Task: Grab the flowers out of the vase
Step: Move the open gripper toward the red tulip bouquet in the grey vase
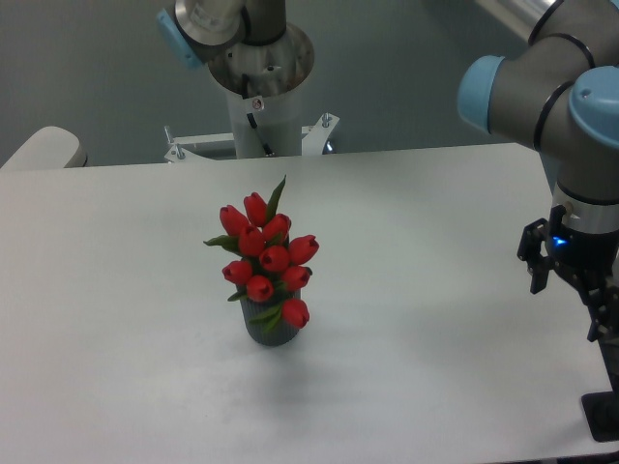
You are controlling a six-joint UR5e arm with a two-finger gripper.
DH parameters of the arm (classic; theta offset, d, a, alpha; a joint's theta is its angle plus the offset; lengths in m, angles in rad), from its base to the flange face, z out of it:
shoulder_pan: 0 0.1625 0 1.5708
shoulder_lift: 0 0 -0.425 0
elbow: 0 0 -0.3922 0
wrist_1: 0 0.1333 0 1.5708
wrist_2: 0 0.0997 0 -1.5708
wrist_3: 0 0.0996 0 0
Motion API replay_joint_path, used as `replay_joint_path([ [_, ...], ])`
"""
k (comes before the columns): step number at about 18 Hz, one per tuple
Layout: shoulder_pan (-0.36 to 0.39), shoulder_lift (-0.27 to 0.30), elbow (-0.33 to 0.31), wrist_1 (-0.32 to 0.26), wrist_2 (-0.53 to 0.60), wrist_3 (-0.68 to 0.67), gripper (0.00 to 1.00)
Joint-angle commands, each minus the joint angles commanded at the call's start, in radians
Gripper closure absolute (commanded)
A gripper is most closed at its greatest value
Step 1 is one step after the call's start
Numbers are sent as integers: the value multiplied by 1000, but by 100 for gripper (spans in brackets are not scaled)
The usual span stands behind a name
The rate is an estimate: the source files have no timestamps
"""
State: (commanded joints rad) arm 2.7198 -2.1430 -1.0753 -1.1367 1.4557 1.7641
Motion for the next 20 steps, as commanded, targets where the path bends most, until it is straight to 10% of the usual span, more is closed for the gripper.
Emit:
replay_joint_path([
  [20,8,136,-164,-73,-103,-63,0],
])
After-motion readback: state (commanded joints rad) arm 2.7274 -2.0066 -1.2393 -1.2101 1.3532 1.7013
